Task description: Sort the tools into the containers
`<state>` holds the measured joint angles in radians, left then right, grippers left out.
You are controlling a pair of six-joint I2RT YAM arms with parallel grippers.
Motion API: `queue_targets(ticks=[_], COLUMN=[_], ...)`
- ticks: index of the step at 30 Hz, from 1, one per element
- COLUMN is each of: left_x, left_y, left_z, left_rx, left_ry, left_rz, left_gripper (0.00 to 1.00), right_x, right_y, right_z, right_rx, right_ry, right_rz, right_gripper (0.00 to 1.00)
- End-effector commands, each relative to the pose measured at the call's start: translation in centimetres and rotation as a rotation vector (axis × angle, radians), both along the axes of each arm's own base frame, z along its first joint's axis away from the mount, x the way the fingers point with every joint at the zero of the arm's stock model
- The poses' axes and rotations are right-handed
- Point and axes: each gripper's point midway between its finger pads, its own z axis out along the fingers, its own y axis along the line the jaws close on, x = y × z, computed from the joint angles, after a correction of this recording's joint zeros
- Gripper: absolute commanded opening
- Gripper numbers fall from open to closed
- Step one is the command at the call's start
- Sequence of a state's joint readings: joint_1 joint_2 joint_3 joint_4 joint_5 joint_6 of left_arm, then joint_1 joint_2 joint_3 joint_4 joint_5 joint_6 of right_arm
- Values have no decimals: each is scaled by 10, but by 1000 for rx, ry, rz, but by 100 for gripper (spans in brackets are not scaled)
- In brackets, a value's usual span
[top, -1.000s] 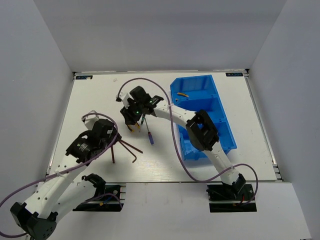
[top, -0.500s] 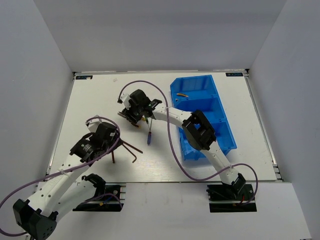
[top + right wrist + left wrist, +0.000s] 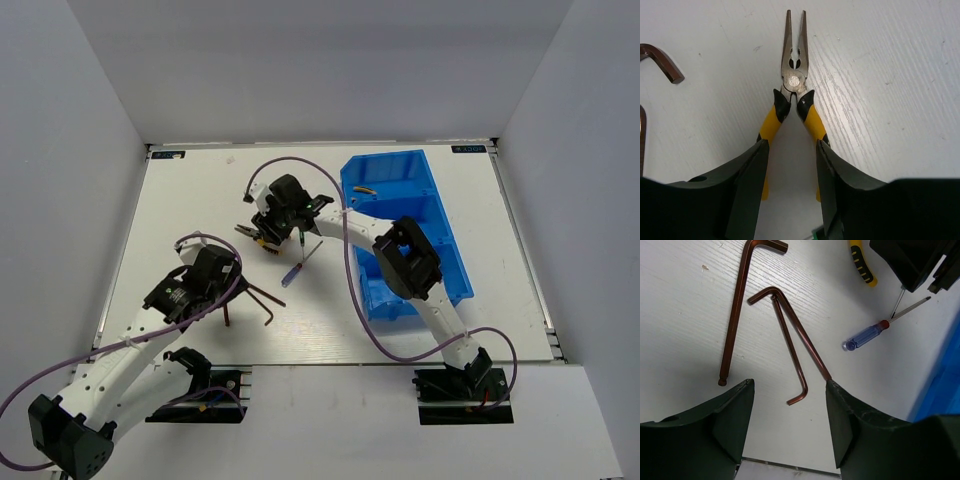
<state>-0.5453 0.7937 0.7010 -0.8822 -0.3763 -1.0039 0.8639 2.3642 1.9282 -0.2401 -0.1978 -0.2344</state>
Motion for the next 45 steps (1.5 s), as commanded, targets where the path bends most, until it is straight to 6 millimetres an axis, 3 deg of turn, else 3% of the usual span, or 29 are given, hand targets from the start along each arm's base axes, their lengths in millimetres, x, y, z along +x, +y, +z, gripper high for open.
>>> queue_targets(ticks=[1,2,10,14,21,22,27,32,37,41,42,45], left_x=[3,3,1,-1,-6,-6,-9,-8,-1,3,3,8], left_y=[-2,-2,-1,0,1,1,3,17,30,39,42,46], left_z=[2,2,5,3,-8,-8,-16,-39,-51,-52,-54,-55], left_rx=[-19,-19,-24,-19,-10,-10,-5,95,214,260,288,322], left_ry=[-16,-16,-24,-16,12,12,30,95,141,150,158,162], left_rz=[9,9,9,9,3,3,10,74,113,139,126,108], left_gripper=[69,69,69,69,69,69,69,69,74,76,77,77], right_x=[-13,-20,-45,-52,-32,-30,-37,-42,-46,-27,-22,-5], right_y=[5,3,5,3,-4,-3,-7,-11,-10,-9,-6,-18], right_z=[41,33,32,12,-24,-22,-28,-23,15,79,108,154], right_rx=[59,51,56,3,-111,-111,-128,-121,-43,81,128,187], right_ry=[9,36,113,98,-4,-8,23,53,115,97,64,10], right_rz=[34,40,60,68,1,0,16,23,54,54,62,52], right_gripper=[49,49,49,49,49,49,32,0,0,0,0,0])
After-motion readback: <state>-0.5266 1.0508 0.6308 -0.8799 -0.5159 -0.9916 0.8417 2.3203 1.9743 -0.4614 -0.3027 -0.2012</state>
